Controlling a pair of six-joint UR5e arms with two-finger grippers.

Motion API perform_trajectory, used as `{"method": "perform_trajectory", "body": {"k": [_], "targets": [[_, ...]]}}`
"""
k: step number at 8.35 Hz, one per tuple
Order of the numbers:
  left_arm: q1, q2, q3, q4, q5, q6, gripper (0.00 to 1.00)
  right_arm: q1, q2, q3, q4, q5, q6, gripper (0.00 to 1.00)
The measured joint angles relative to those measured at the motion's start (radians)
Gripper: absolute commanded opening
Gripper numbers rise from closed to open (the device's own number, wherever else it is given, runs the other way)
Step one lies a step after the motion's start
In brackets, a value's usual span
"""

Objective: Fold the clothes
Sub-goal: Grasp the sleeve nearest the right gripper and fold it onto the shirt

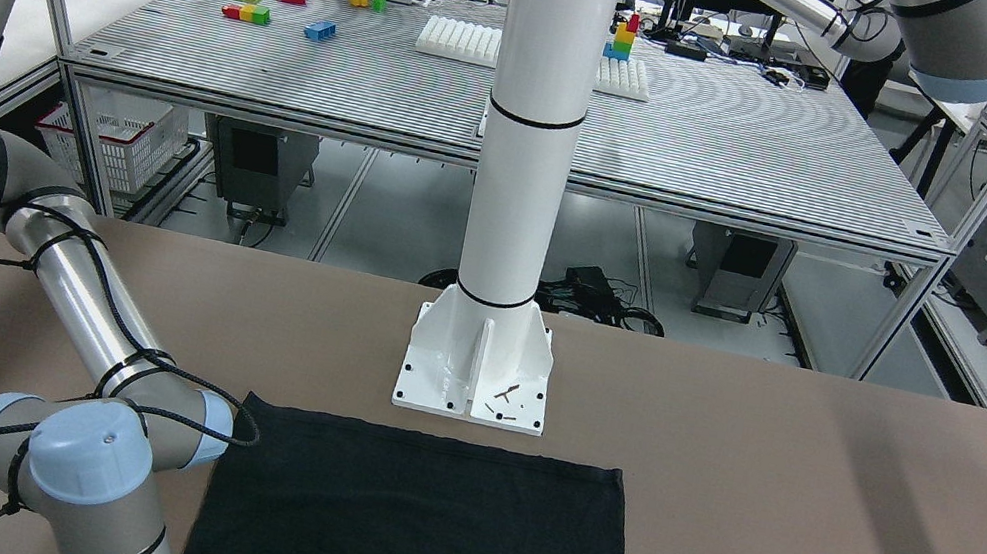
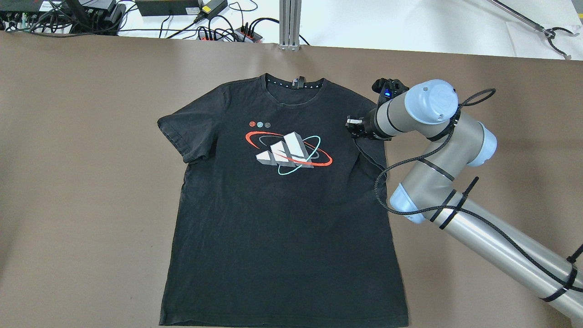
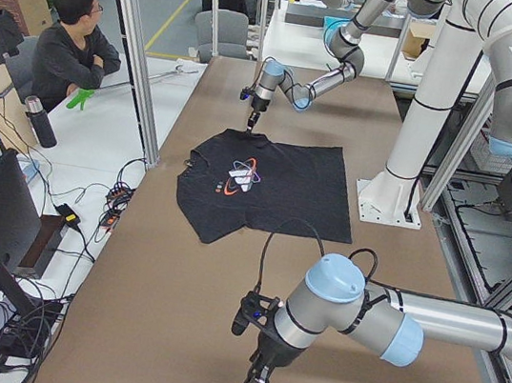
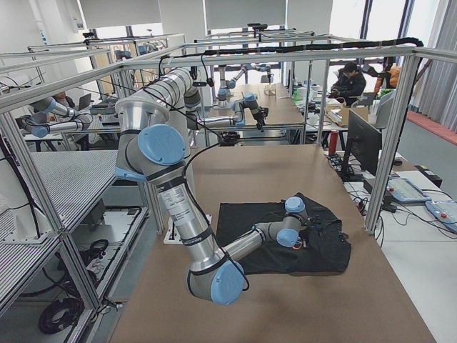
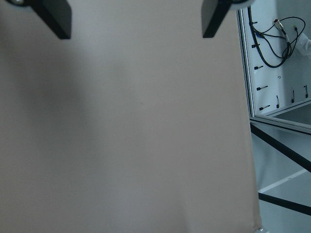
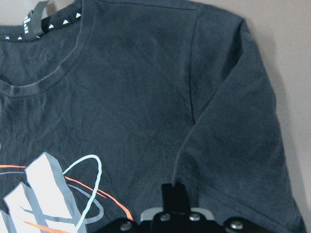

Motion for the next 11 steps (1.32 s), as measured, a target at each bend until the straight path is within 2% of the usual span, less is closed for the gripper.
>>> {"method": "perform_trajectory", "body": {"k": [1,2,3,5,7,9,11], "targets": [[0.0,0.0,0.0,0.0,0.0,-0.001,0.94,-0.009,0.04,-0.04,-0.001,-0.014,0.012,0.0],[0.0,0.0,0.0,0.0,0.0,-0.001,0.94,-0.019,0.075,-0.078,-0.002,-0.02,0.03,0.78],[0.0,0.0,0.0,-0.001,-0.004,-0.001,0.94,-0.028,0.096,-0.102,-0.001,-0.025,0.041,0.95],[0.001,0.0,0.0,-0.003,-0.017,-0.001,0.93,-0.06,0.105,-0.113,0.002,-0.085,0.049,0.95],[0.011,-0.007,0.0,-0.006,-0.077,-0.058,0.93,-0.092,0.086,-0.065,0.001,-0.122,0.054,0.95],[0.099,-0.056,0.0,-0.009,-0.136,-0.2,0.94,-0.115,0.02,0.029,-0.002,-0.127,0.054,0.95],[0.236,-0.138,0.0,-0.018,-0.155,-0.406,0.94,-0.148,-0.021,0.074,-0.005,-0.14,0.053,0.95]]}}
